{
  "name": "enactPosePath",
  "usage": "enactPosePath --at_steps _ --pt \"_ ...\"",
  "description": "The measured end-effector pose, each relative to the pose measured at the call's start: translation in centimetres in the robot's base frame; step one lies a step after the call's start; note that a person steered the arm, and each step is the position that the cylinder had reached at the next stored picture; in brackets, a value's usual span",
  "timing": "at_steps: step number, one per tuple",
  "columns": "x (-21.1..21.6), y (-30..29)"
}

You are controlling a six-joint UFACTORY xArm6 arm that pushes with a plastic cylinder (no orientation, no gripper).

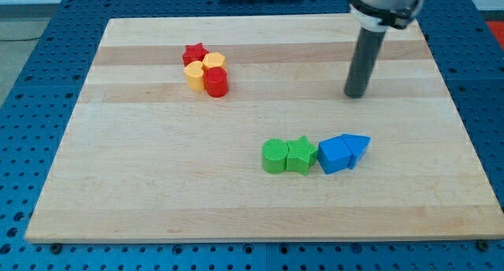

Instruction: Move the red circle to the right of the yellow heart

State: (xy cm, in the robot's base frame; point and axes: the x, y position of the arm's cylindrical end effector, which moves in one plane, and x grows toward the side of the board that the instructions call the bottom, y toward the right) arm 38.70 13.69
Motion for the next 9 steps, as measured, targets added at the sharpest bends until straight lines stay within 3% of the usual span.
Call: enactPosePath --at_steps 2,6,8,9 --pt "-1.3 -7.1" --pt "2.0 -25.2" --pt "0.4 -32.3" --pt "-1.6 -30.5"
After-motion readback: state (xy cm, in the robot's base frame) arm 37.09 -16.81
